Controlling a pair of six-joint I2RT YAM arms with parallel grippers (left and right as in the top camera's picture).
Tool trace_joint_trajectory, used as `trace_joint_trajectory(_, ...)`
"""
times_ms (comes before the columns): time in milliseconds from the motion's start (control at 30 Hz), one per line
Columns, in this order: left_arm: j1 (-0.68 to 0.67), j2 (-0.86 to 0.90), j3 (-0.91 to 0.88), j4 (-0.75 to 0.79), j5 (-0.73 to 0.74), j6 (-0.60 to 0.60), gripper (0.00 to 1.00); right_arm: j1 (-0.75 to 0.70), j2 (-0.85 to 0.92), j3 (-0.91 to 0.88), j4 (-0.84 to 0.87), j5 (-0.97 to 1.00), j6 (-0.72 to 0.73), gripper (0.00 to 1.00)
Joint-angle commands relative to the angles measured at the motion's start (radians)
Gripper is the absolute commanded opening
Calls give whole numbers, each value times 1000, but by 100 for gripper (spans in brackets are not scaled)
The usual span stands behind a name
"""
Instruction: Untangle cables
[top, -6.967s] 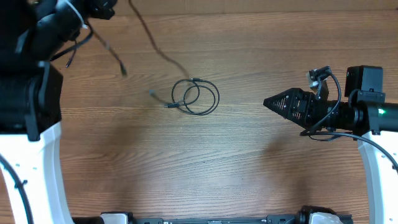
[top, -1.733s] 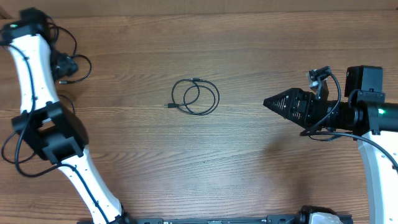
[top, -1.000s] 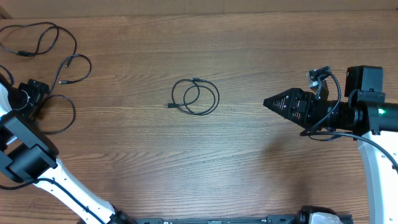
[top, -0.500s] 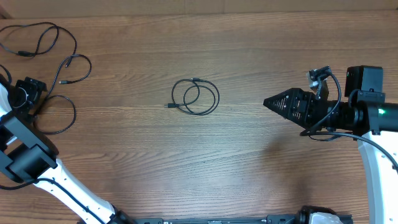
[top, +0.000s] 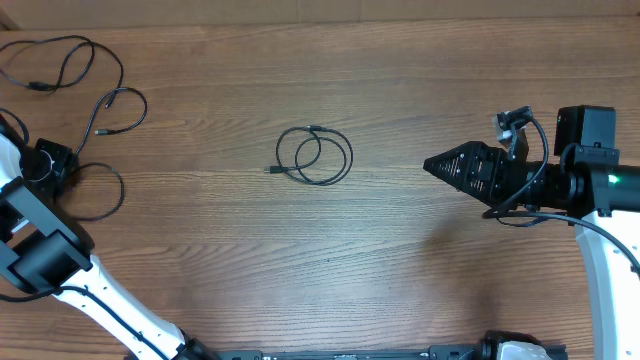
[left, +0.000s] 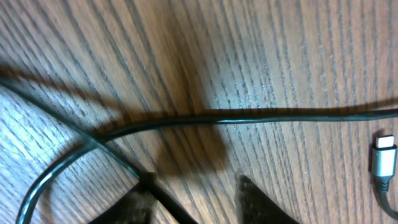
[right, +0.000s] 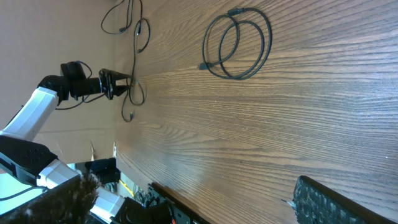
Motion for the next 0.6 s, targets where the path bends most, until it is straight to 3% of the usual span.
trace_joint_trajectory(0, -1, -10, 14, -3, -35, -2, 17, -3, 0, 25, 3, 3, 0, 100)
trace_joint_trajectory(33, -2, -11, 24, -10, -45, 5, 7, -3, 0, 25, 3, 3, 0, 100)
trace_joint_trajectory(67, -3, -11, 35, -11, -45, 26, 4, -3, 0, 25, 3, 3, 0, 100)
trace_joint_trajectory(333, -51, -11, 188, -87, -127, 149, 4, -3, 0, 25, 2, 3, 0, 100)
trace_joint_trajectory(567, -127, -10, 224, -101, -151, 154, 4, -3, 0, 25, 3, 3, 0, 100)
